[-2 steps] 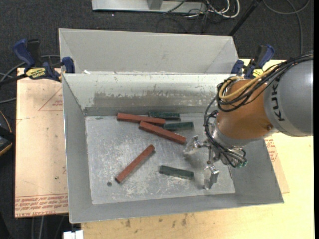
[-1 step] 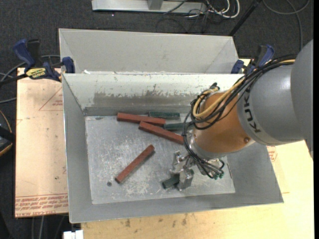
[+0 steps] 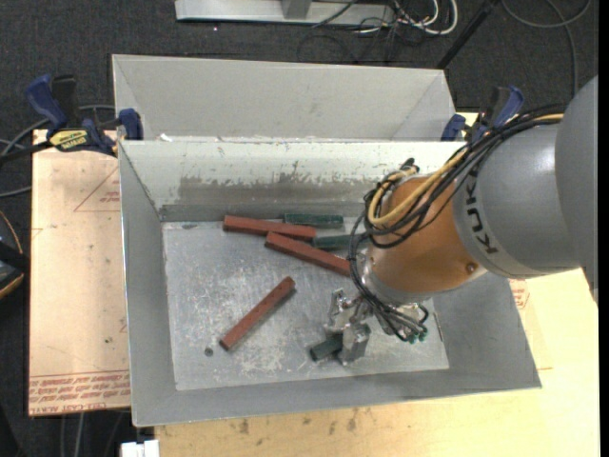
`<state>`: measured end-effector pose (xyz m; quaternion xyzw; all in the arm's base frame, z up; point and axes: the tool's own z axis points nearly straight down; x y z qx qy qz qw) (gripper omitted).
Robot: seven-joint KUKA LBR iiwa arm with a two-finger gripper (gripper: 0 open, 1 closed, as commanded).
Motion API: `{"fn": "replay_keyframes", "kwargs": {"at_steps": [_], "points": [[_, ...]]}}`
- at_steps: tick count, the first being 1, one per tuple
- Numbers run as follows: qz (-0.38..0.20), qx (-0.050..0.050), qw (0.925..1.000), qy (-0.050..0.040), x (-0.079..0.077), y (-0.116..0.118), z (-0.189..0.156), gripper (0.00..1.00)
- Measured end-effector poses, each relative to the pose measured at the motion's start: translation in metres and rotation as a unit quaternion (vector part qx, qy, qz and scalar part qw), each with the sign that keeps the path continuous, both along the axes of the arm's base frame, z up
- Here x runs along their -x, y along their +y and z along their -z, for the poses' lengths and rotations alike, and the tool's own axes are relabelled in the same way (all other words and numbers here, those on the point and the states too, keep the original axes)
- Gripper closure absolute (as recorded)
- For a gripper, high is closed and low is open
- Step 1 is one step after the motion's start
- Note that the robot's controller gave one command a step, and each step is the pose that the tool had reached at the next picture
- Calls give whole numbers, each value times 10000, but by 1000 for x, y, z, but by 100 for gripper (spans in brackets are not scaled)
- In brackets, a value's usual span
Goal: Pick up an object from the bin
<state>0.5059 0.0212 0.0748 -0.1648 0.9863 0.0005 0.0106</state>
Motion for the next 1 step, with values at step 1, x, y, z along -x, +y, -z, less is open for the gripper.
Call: {"fn": "replay_keyframes", "kwargs": {"at_steps": [1], "points": [[97, 17, 9999, 88, 4, -14, -147, 100]]}}
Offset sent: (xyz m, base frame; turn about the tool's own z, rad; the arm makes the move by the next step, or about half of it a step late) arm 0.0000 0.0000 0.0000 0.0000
